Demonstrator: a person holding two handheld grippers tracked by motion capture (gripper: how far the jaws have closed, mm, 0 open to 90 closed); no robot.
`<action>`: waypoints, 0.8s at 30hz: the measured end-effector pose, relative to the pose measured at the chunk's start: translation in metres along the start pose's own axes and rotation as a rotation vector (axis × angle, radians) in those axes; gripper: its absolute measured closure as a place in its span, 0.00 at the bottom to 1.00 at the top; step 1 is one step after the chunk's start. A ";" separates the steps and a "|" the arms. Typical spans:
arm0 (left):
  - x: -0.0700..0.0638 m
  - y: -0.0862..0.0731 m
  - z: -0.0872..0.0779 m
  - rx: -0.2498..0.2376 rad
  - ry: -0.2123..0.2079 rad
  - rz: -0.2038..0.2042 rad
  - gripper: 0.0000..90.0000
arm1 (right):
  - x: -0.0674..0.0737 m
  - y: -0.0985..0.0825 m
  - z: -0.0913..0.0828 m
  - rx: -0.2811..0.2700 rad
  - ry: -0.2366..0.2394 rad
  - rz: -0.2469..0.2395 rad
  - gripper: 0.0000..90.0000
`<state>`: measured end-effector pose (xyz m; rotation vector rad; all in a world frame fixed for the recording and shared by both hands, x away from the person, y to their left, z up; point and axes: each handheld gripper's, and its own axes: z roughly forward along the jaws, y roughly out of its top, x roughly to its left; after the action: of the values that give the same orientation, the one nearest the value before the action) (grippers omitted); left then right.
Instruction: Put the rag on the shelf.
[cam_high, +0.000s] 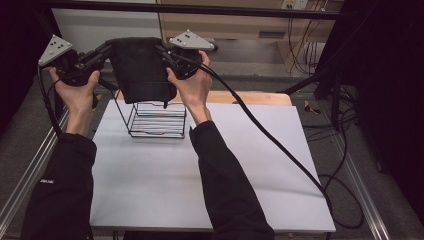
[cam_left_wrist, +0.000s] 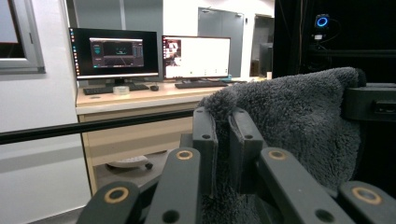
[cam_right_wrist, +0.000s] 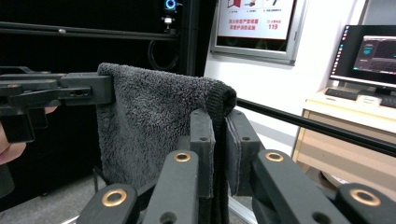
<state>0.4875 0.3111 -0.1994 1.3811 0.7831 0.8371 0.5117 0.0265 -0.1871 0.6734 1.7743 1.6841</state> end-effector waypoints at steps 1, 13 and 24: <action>0.000 -0.001 -0.001 0.000 0.001 0.002 0.91 | 0.000 -0.001 -0.001 -0.001 0.006 -0.001 0.92; 0.000 -0.012 -0.016 -0.003 -0.001 -0.002 0.91 | 0.011 -0.006 -0.004 0.014 0.031 -0.034 0.92; -0.007 -0.018 -0.022 0.024 -0.011 0.001 0.91 | 0.014 -0.016 -0.012 0.028 0.042 -0.027 0.92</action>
<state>0.4654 0.3156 -0.2183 1.4060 0.7862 0.8228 0.4944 0.0270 -0.2039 0.6275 1.8315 1.6693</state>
